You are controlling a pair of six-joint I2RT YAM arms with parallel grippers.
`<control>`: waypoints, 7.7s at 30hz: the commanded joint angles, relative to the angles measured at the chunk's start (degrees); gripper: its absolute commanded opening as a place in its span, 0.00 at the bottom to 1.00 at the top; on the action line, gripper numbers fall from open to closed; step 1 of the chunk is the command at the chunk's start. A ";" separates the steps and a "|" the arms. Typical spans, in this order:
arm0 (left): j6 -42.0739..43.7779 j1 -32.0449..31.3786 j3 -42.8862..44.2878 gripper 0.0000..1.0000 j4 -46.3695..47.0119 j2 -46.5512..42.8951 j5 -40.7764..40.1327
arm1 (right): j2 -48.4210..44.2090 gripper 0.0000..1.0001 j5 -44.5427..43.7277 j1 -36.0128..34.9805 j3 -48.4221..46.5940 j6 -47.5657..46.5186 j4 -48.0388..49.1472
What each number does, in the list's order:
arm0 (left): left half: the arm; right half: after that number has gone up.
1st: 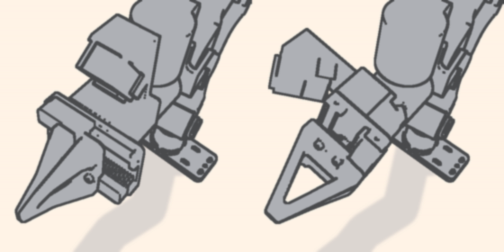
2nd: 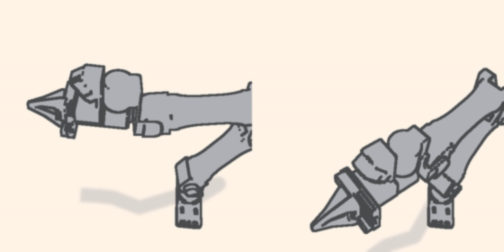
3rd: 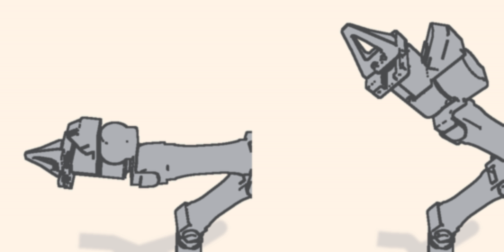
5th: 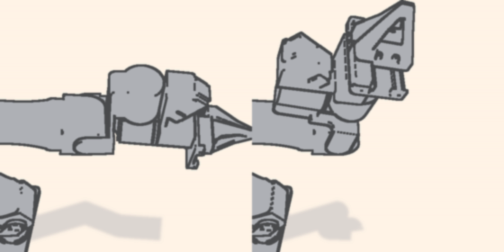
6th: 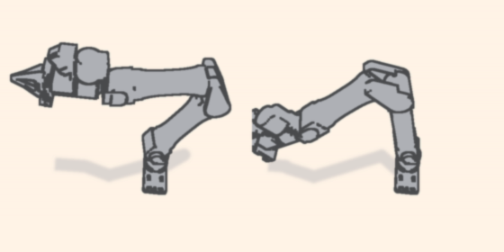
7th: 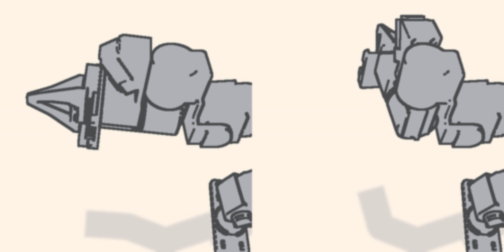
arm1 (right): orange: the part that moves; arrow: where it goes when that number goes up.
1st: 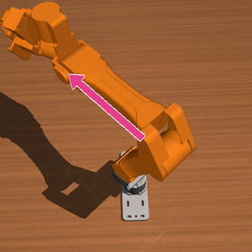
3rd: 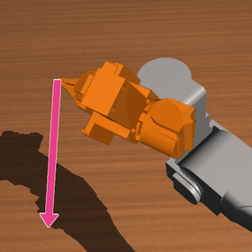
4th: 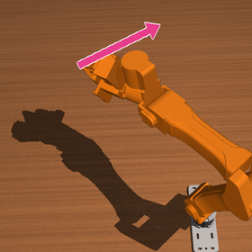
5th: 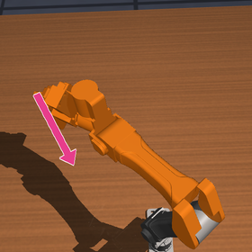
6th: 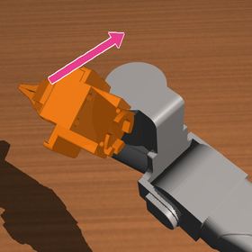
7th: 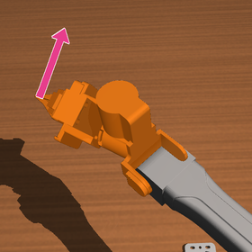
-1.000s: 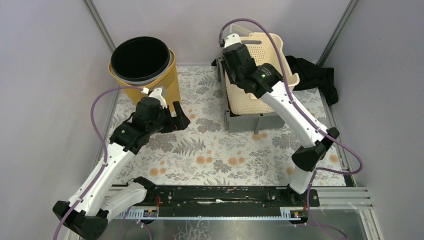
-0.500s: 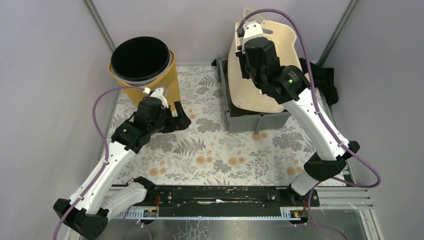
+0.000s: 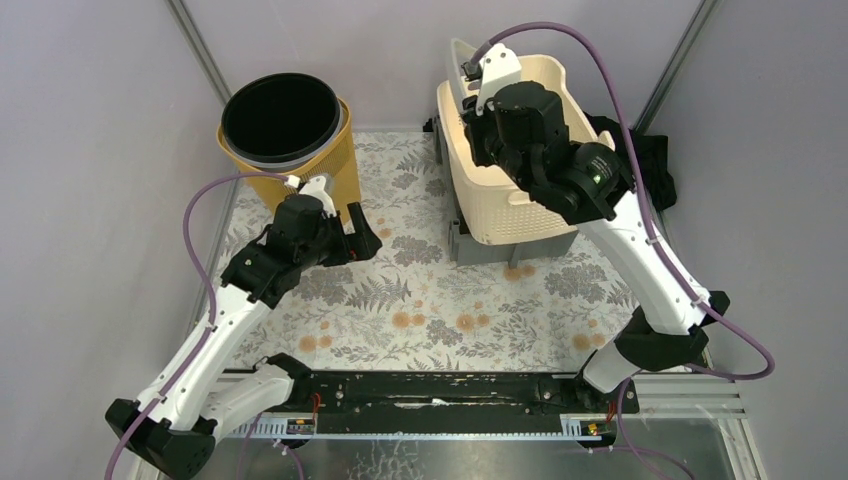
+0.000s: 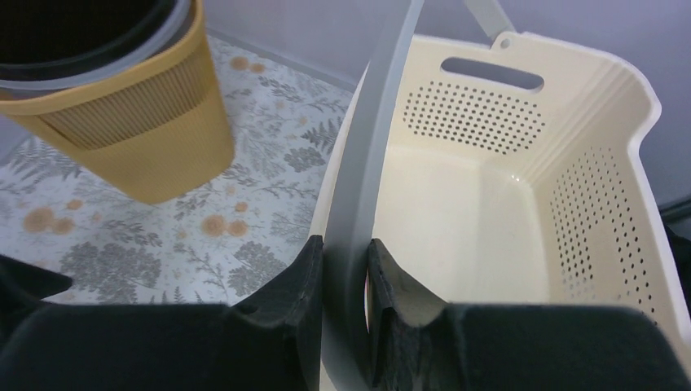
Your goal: Turn the large container upside down
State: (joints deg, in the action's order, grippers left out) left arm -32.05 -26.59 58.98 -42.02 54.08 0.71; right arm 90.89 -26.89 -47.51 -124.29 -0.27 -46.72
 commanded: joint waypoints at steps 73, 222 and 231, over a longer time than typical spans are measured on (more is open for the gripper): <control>-3.79 -0.26 3.74 1.00 -6.59 -3.99 -4.54 | -1.69 0.92 34.41 19.70 25.87 6.29 14.76; 1.25 -2.93 9.32 1.00 8.27 12.45 1.44 | 11.28 0.00 3.50 12.07 -6.33 -4.90 -10.55; 1.74 -2.86 11.22 1.00 7.50 12.70 0.32 | 3.26 0.00 6.43 10.99 -6.27 -4.38 -8.23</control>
State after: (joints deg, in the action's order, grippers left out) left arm -31.53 -29.85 66.96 -34.13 67.70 2.63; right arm 102.65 -14.24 -36.01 -126.15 -2.81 -63.57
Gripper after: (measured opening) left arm 0.998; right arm 0.320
